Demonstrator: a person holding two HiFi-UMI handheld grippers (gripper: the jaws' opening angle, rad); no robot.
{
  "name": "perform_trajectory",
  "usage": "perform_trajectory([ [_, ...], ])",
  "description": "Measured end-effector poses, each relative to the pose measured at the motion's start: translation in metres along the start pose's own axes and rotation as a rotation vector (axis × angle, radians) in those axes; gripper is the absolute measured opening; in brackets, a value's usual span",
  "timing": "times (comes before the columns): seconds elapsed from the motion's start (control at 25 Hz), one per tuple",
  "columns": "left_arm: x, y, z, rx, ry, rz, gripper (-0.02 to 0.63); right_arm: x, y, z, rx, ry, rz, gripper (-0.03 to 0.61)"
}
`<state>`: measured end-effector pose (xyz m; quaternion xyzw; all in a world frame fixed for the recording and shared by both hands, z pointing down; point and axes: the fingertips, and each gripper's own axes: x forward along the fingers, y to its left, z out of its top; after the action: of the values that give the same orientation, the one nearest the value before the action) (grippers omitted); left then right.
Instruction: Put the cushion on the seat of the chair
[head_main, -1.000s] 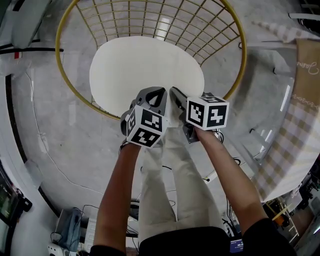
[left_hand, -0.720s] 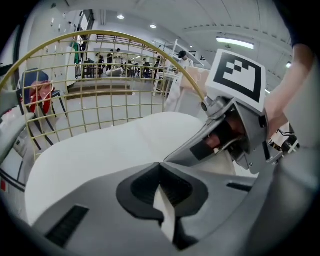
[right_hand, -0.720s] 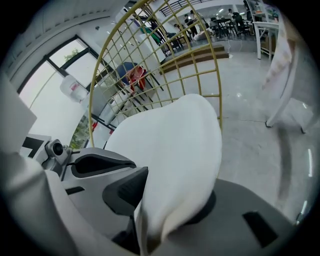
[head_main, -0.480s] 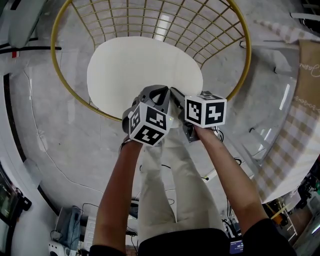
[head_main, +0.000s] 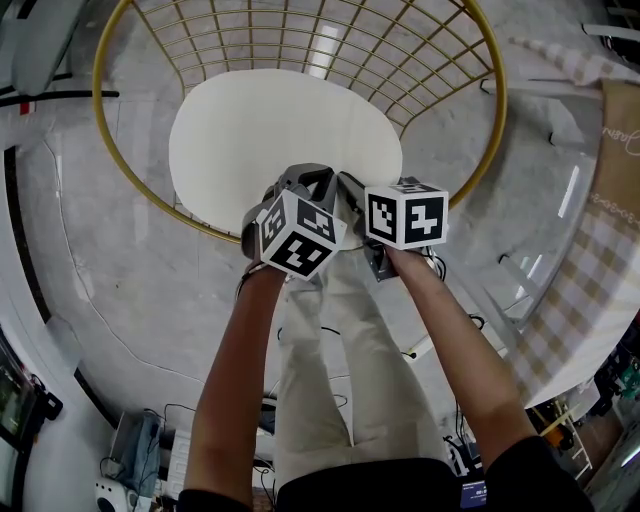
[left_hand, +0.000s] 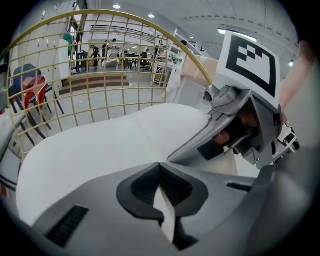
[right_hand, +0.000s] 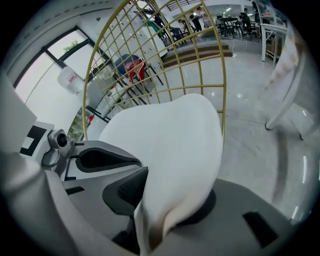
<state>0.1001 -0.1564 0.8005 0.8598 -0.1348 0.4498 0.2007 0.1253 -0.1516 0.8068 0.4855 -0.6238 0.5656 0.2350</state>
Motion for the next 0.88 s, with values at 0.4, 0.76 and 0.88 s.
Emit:
perform_trajectory([
  [0.4, 0.012, 0.003, -0.008, 0.015, 0.043, 0.018, 0.005, 0.003, -0.007, -0.007, -0.016, 0.039, -0.047, 0.155],
  [0.76, 0.018, 0.004, -0.011, 0.019, 0.062, 0.032, 0.005, -0.007, -0.013, -0.006, -0.004, 0.04, -0.067, 0.153],
  [0.88, 0.019, 0.005, -0.011, 0.02, 0.062, 0.04, 0.005, -0.008, -0.013, -0.004, 0.001, 0.037, -0.083, 0.153],
])
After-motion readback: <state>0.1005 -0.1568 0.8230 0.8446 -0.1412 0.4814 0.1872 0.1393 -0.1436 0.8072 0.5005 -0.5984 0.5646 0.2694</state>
